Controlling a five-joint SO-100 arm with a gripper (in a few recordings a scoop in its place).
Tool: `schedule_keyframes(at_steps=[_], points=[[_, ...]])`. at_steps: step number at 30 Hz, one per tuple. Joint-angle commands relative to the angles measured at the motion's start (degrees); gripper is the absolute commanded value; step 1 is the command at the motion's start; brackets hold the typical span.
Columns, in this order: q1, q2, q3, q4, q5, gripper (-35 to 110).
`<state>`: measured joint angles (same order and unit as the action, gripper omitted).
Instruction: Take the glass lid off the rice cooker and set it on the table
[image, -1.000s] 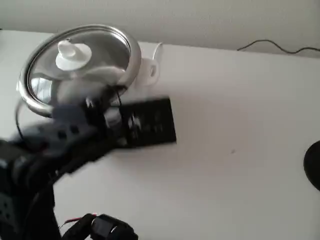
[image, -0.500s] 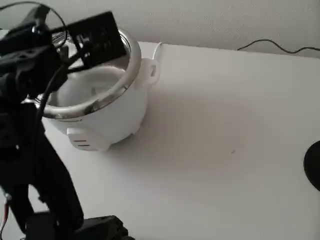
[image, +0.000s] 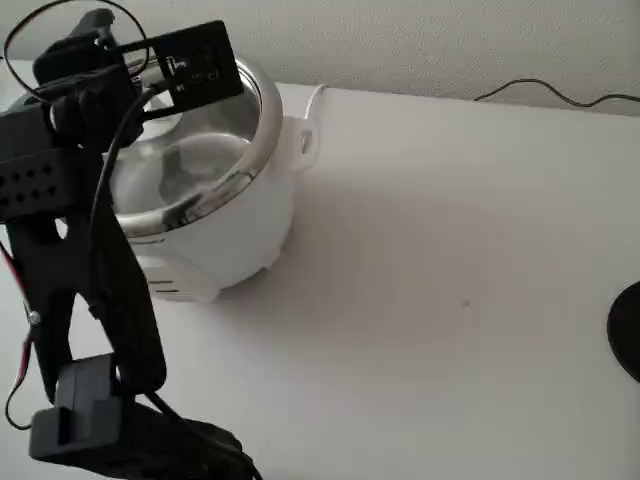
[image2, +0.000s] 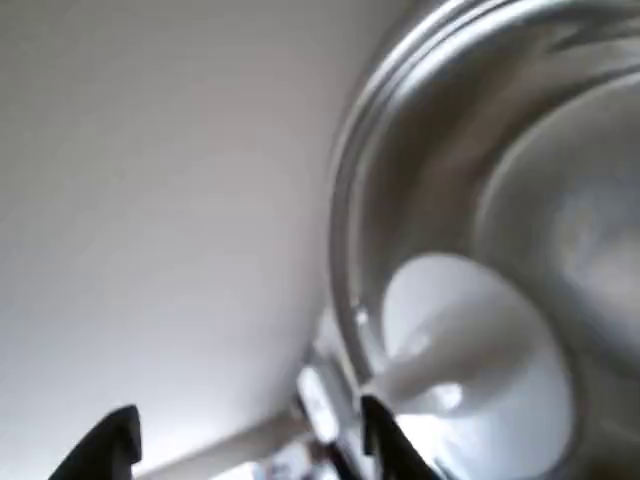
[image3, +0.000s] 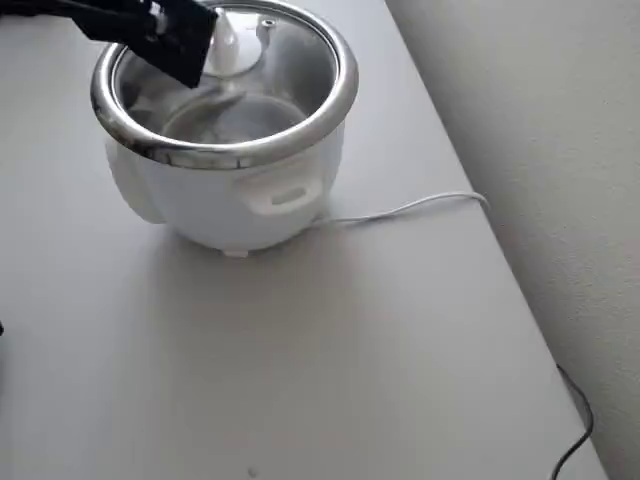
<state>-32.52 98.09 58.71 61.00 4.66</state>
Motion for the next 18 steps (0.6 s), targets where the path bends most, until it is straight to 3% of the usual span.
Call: schedule_keyframes(at_steps=[1, 12, 18], points=[[-1.0, 2.2, -3.7, 1.0, 1.0, 29], [-5.4, 3.3, -3.7, 5.7, 3.8, 29], [-5.7, 2.1, -3.7, 3.1, 3.1, 29]])
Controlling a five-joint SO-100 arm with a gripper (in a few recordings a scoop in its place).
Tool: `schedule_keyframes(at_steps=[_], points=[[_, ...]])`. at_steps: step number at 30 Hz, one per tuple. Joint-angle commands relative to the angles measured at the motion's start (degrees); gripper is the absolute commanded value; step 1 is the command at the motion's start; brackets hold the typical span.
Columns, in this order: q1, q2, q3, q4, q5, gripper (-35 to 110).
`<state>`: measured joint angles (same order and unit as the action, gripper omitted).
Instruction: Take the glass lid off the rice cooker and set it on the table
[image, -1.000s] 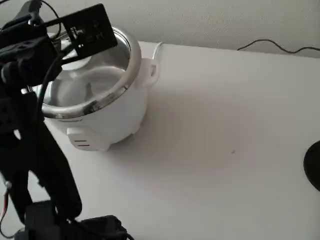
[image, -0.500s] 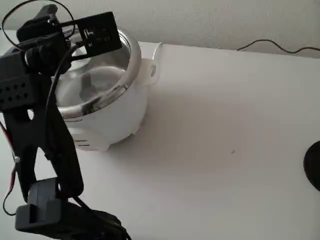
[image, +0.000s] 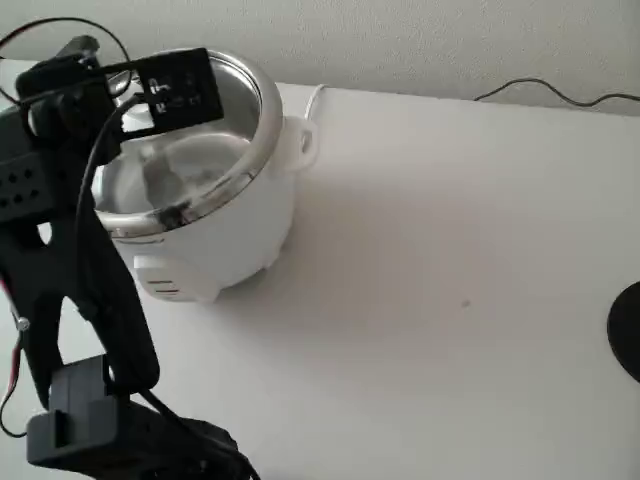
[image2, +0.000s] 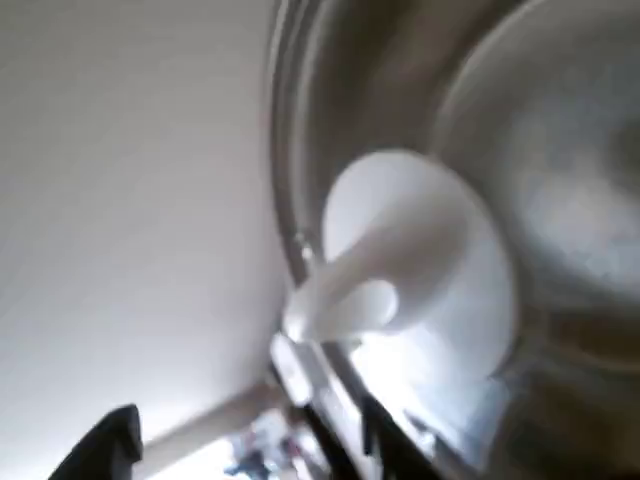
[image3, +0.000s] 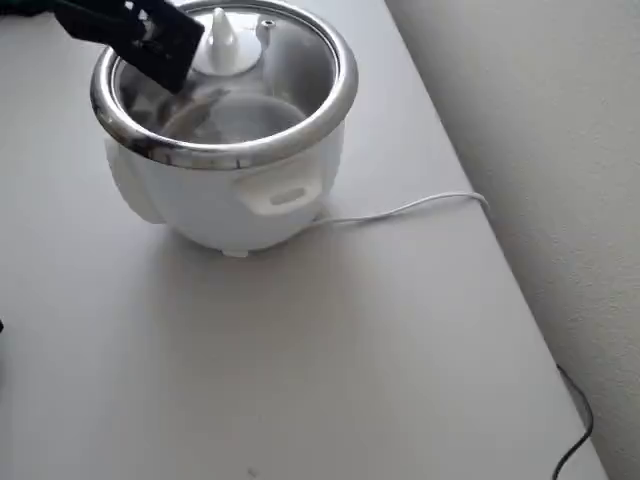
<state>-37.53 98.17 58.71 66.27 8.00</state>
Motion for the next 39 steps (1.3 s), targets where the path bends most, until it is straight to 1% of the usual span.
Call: schedule_keyframes(at_steps=[1, 11, 19, 25, 28, 33, 36, 39], points=[[-0.2, 1.4, -3.7, -2.9, -0.3, 29], [4.2, -2.9, -3.7, -7.2, -1.8, 29], [7.4, -4.5, -3.3, -9.3, -6.6, 27], [9.9, -4.1, -3.2, -8.4, -7.7, 20], [10.5, -4.1, -3.1, -8.3, -7.6, 10], [10.2, -4.4, -2.5, -8.3, -7.5, 0], [9.8, -4.5, -1.8, -8.3, -7.4, 0], [9.9, -4.6, -1.5, -8.6, -5.3, 0]])
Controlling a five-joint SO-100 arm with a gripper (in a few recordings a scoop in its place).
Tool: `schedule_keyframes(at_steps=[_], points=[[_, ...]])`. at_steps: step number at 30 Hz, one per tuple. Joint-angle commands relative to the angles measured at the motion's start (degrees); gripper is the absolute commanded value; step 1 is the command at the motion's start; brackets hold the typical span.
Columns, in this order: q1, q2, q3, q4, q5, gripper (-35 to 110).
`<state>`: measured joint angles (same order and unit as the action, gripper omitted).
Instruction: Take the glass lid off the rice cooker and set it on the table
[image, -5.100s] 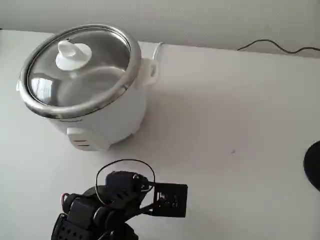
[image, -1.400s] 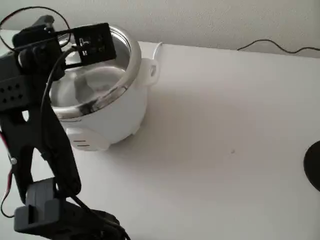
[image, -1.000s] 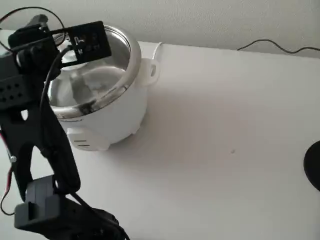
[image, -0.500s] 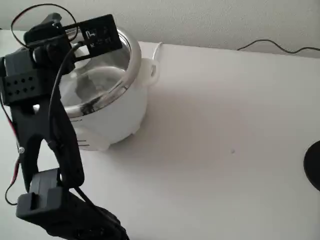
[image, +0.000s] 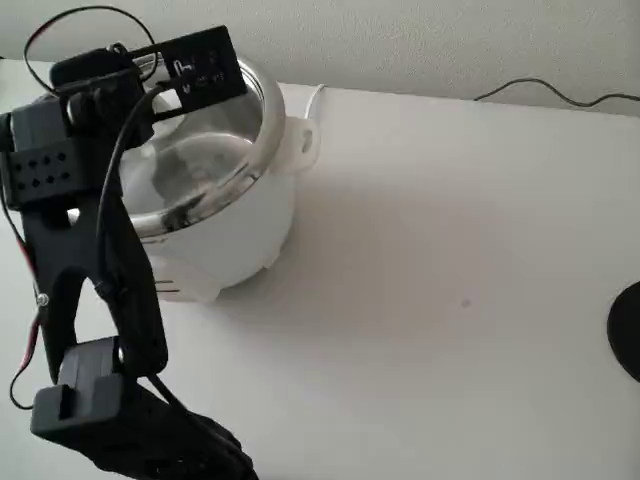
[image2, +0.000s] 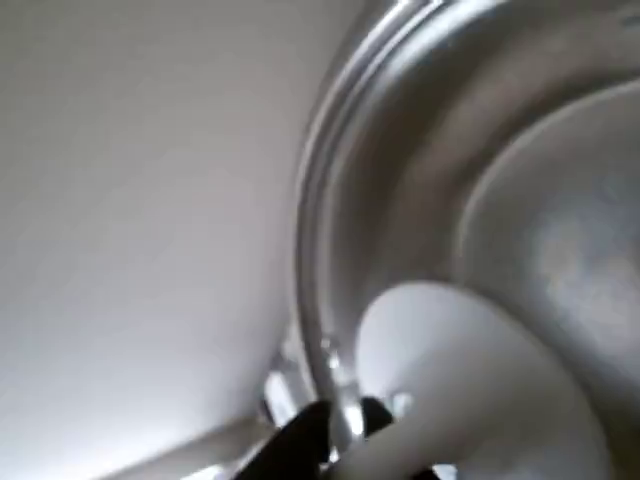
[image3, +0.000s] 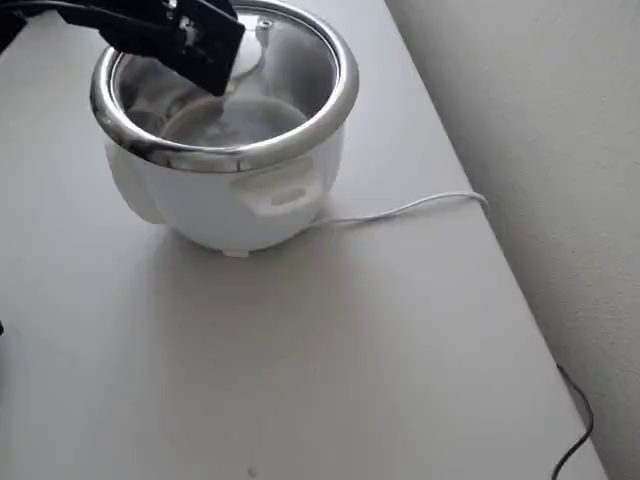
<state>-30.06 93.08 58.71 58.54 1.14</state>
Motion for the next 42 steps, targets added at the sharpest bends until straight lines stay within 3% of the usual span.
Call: schedule_keyframes(at_steps=[1, 16, 28, 37, 42], points=[[2.7, 0.5, -1.5, -1.1, 2.5, 0], [3.7, 11.8, -1.5, -12.7, 5.1, 0], [6.6, 28.4, -1.5, -12.7, 1.8, 0], [22.1, 34.3, -1.1, 1.1, -5.3, 0], [30.7, 41.7, 15.9, -2.7, -9.1, 0]])
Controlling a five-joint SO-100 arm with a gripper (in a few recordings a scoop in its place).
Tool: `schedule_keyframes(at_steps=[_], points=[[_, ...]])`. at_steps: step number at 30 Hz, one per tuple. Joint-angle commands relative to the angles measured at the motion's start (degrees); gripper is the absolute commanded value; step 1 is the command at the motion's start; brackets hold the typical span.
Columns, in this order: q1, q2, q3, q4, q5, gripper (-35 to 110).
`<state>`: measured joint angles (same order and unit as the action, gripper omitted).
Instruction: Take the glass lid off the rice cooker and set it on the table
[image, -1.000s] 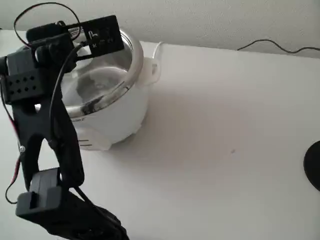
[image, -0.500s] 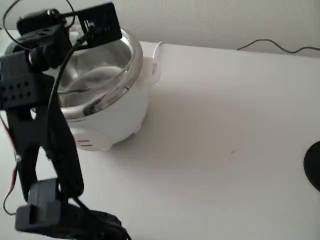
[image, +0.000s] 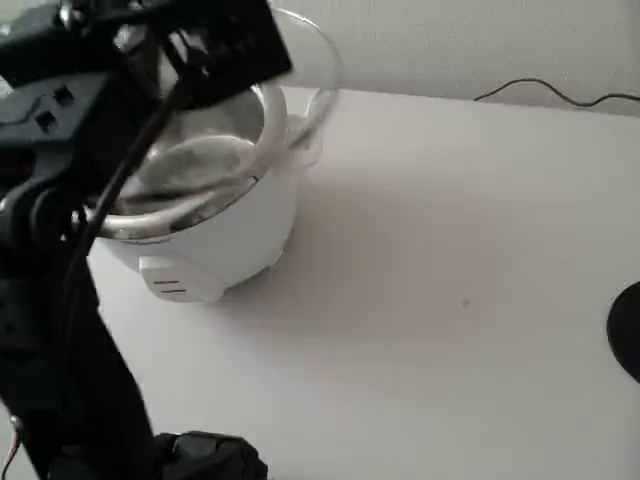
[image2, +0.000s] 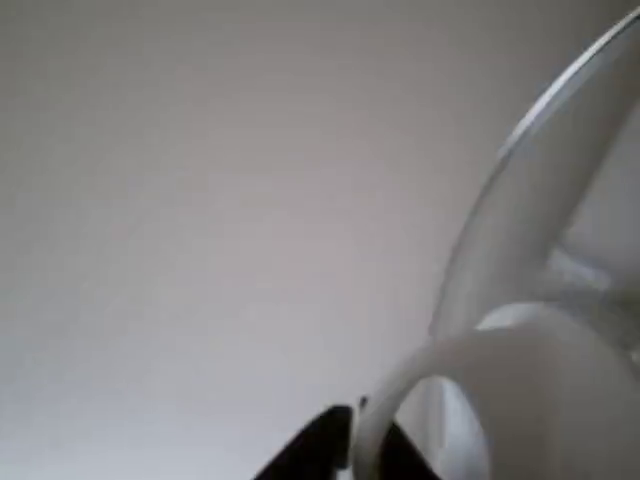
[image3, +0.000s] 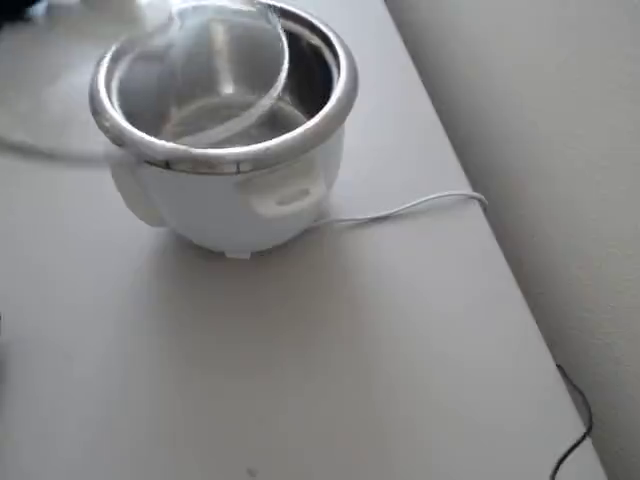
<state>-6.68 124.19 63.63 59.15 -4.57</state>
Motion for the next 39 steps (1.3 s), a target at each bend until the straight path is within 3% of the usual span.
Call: schedule_keyframes(at_steps=[1, 7, 14, 25, 39], points=[[8.1, 12.9, 16.2, -5.7, -4.2, 0], [13.2, 19.9, 37.6, -13.7, -5.1, 0], [17.7, 18.6, 51.2, -21.7, -5.4, 0], [25.0, 12.4, 57.2, -31.6, -9.7, 0], [23.4, 9.8, 75.2, -47.5, -7.7, 0]])
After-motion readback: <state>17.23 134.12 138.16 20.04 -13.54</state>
